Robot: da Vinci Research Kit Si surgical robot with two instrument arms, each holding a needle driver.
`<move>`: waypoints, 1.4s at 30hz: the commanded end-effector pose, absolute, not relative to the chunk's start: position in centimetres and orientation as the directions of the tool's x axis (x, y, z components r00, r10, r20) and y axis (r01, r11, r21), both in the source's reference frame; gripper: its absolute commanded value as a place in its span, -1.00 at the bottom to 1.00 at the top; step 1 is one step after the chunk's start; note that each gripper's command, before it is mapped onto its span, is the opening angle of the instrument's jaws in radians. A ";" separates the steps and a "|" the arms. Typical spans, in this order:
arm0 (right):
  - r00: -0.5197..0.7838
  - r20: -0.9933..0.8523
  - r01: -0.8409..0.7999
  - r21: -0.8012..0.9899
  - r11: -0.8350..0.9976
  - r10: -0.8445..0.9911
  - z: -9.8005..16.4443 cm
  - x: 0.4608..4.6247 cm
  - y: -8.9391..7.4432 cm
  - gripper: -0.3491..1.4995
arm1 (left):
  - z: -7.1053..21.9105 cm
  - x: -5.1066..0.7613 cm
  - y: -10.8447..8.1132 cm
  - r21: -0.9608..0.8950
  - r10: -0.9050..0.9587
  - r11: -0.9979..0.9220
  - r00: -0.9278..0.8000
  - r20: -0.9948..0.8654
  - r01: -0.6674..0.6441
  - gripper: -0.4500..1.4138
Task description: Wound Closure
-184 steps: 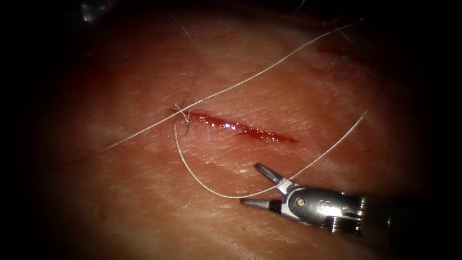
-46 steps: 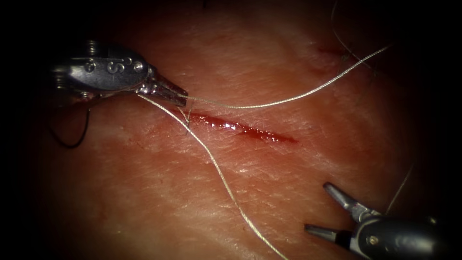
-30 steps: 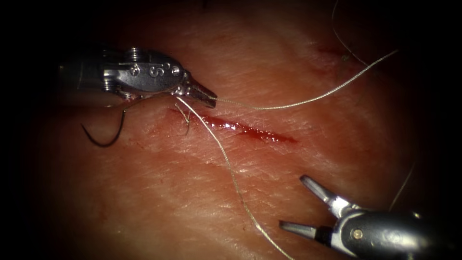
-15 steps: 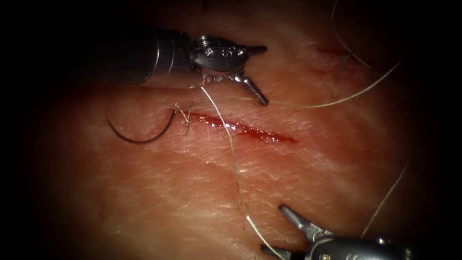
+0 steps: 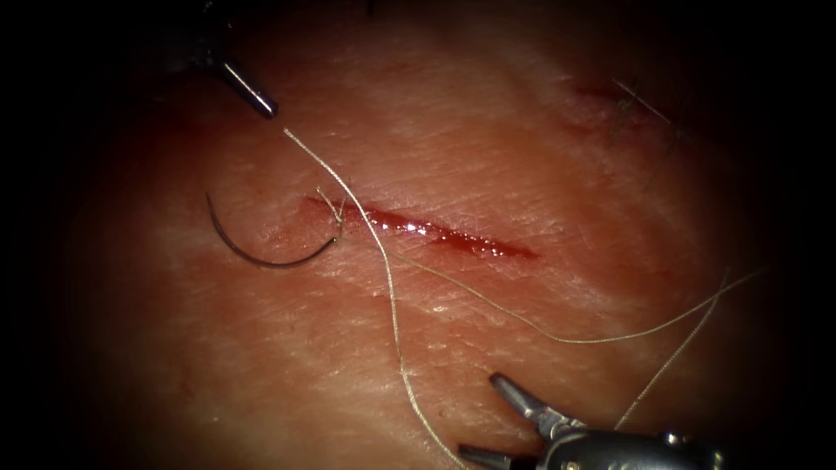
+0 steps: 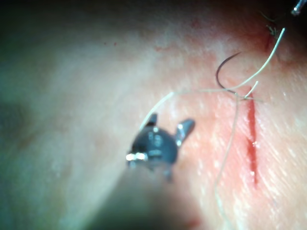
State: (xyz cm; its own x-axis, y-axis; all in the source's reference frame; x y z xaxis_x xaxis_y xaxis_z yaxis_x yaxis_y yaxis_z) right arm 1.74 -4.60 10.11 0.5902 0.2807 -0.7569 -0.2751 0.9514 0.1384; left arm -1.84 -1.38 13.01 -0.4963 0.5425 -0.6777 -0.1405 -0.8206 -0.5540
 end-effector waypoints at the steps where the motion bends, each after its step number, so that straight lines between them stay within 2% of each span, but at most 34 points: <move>1: 0.586 -0.761 -0.265 0.146 0.953 0.279 10.2 1.82 -4.7 0.72 | 13.1 -1.77 -1.7 -0.542 0.517 -0.832 -0.518 -0.682 -0.117 0.84; 10: 0.579 -0.771 -0.243 0.145 0.959 0.264 10.2 1.87 -4.7 0.72 | 13.7 -1.51 -2.8 -0.502 0.439 -0.860 -0.630 -0.640 -0.089 0.66; 12: 0.579 -0.771 -0.243 0.147 0.959 0.265 10.2 1.86 -4.7 0.72 | 13.9 -1.57 -2.9 -0.488 0.423 -0.868 -0.642 -0.640 -0.085 0.46; 13: 0.579 -0.771 -0.243 0.147 0.959 0.265 10.2 1.86 -4.7 0.72 | 14.0 -1.61 -2.9 -0.484 0.416 -0.871 -0.648 -0.638 -0.082 0.26; 14: 0.579 -0.771 -0.243 0.147 0.959 0.265 10.2 1.86 -4.7 0.72 | 14.1 -1.64 -2.8 -0.472 0.403 -0.878 -0.660 -0.634 -0.082 0.15; 19: 0.580 -0.771 -0.243 0.147 0.959 0.265 10.2 1.84 -4.7 0.72 | 14.5 -1.65 -2.8 -0.438 0.323 -0.897 -0.768 -0.553 -0.061 0.10; 24: 0.582 -0.768 -0.243 0.150 0.958 0.268 10.1 1.85 -4.6 0.72 | 14.8 -1.59 -2.9 -0.424 0.194 -0.906 -0.894 -0.403 -0.006 0.22; 29: 0.582 -0.768 -0.243 0.150 0.958 0.268 10.1 1.85 -4.6 0.72 | 14.8 -1.60 -2.9 -0.439 0.141 -0.897 -0.918 -0.370 0.039 0.30; 31: 0.582 -0.768 -0.243 0.151 0.958 0.268 10.1 1.85 -4.6 0.72 | 14.8 -1.61 -2.9 -0.441 0.138 -0.896 -0.921 -0.365 0.041 0.17; 32: 0.582 -0.768 -0.243 0.151 0.958 0.269 10.1 1.85 -4.6 0.72 | 14.8 -1.61 -2.9 -0.442 0.138 -0.896 -0.920 -0.366 0.042 -0.01; 33: 0.580 -0.769 -0.245 0.151 0.958 0.269 10.1 1.85 -4.6 0.72 | 14.8 -1.61 -2.9 -0.445 0.136 -0.895 -0.921 -0.365 0.044 -0.33; 34: 0.574 -0.773 -0.249 0.150 0.957 0.270 10.1 1.85 -4.6 0.72 | 14.8 -1.61 -2.8 -0.452 0.136 -0.891 -0.920 -0.366 0.048 -1.00; 42: 0.521 -0.806 -0.293 0.139 0.946 0.280 10.0 1.78 -4.3 0.71 | 14.3 -1.68 -2.5 -0.393 0.192 -0.919 -0.899 -0.393 -0.024 -1.00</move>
